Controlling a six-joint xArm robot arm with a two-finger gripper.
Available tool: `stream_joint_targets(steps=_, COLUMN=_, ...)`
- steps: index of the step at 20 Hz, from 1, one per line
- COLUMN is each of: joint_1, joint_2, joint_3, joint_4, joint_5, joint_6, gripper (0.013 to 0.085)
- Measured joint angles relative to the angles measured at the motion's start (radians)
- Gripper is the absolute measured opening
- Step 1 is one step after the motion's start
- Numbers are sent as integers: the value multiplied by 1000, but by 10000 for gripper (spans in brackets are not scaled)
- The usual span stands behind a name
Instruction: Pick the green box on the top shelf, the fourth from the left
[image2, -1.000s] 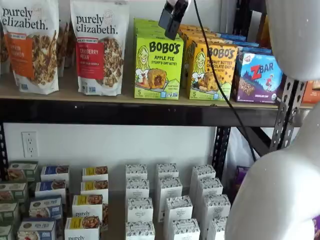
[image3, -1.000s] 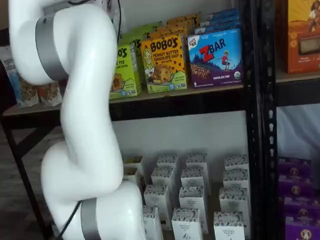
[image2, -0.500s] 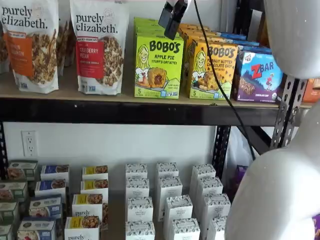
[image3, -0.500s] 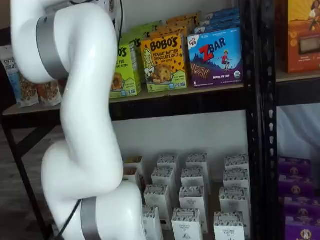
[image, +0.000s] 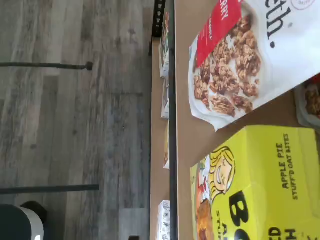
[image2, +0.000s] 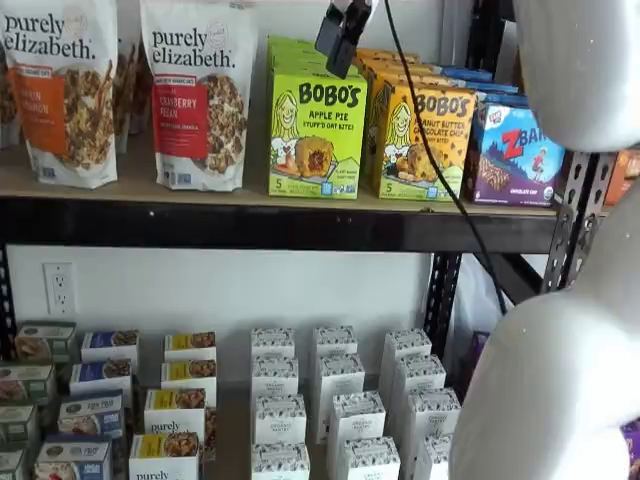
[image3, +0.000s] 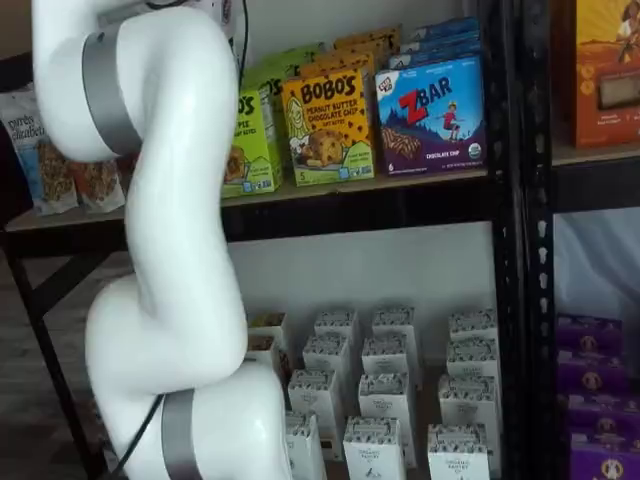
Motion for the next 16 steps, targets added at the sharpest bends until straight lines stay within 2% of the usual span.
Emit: stream_joint_targets(steps=16, joint_1=1, joint_2=61, joint_3=-36, joint_4=-30, joint_5=-12, joint_6=-12, gripper=850)
